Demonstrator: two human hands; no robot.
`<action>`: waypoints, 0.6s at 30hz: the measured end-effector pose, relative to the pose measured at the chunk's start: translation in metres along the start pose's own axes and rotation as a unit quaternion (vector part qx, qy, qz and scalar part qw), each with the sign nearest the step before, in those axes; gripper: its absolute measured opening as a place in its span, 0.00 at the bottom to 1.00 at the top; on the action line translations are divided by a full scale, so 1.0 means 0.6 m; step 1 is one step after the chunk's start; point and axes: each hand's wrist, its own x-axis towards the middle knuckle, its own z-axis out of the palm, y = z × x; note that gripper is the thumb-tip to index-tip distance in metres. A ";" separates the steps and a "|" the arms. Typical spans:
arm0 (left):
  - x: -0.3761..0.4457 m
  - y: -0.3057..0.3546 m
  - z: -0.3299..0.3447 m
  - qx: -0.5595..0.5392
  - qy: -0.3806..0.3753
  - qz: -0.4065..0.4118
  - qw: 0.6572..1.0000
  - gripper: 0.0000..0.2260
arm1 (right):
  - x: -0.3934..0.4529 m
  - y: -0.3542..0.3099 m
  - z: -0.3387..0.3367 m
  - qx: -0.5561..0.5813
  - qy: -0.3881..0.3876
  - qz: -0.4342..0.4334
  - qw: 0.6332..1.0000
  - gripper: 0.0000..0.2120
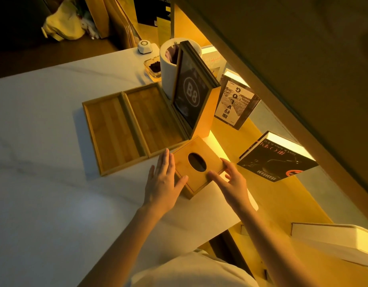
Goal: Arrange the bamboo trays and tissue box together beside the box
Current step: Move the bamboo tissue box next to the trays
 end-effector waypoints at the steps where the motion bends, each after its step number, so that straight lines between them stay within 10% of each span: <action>1: 0.003 -0.003 -0.004 0.005 -0.009 0.007 1.000 0.32 | -0.004 0.002 0.004 0.002 0.009 0.003 1.000 0.25; 12: 0.022 -0.030 -0.018 -0.014 -0.029 0.068 0.997 0.32 | -0.033 0.010 0.030 -0.029 0.068 0.019 0.997 0.29; 18: -0.008 -0.019 0.002 0.016 0.011 0.092 0.996 0.35 | -0.048 0.016 0.045 -0.286 0.060 -0.126 0.948 0.34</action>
